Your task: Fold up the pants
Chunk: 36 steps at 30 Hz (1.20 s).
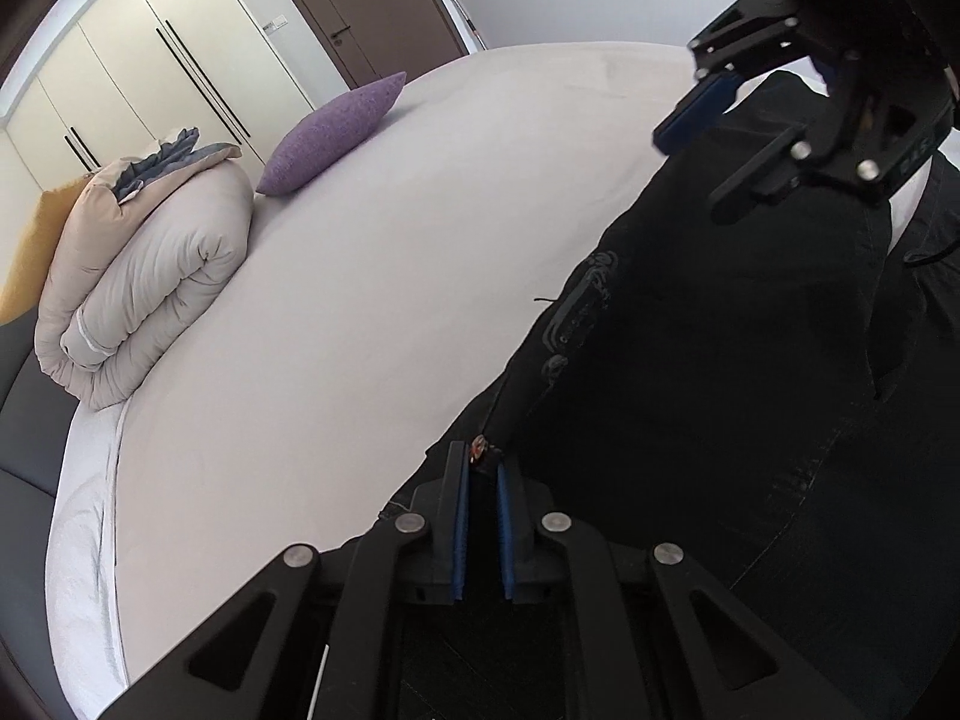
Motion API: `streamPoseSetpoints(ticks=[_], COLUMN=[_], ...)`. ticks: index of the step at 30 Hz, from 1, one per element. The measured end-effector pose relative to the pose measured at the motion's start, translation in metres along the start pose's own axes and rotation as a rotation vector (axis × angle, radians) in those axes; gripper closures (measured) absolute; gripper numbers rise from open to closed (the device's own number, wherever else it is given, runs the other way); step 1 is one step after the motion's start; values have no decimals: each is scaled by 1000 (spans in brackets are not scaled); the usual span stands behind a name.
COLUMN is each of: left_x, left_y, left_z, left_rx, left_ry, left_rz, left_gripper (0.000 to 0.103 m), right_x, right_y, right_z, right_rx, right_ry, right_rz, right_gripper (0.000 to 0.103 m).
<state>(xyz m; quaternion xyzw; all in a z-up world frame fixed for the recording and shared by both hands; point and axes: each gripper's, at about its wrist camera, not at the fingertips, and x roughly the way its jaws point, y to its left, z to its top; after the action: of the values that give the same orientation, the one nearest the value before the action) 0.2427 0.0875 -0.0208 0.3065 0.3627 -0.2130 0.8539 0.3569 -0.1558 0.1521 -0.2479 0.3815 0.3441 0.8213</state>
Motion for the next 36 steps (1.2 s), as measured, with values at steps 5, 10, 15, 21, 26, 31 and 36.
streamPoseSetpoints(ticks=[5,10,15,21,26,31,36], left_x=[1,-4,-8,-20,-31,-44,-62], left_y=[9,9,12,-3,-34,-67,-101], left_z=[-1,-5,-3,-5,-20,-43,-70], left_rx=[-1,-19,-25,44,180,282,374], left_ry=[-21,-29,-42,-56,-40,-19,5], left_rz=[4,-4,-2,38,89,104,103], left_gripper=[95,95,95,95,95,95,96], right_x=[38,61,52,58,55,47,26], right_y=[0,5,22,135,166,184,216], right_z=[19,28,29,-45,-89,-118,-142], right_rx=[-41,-67,-161,-1111,-1402,-1599,-1686], right_ry=[80,152,155,165,161,173,199], right_rz=[-27,-8,-28,-486,-547,-566,-517], right_gripper=[58,88,98,100,100,100,100])
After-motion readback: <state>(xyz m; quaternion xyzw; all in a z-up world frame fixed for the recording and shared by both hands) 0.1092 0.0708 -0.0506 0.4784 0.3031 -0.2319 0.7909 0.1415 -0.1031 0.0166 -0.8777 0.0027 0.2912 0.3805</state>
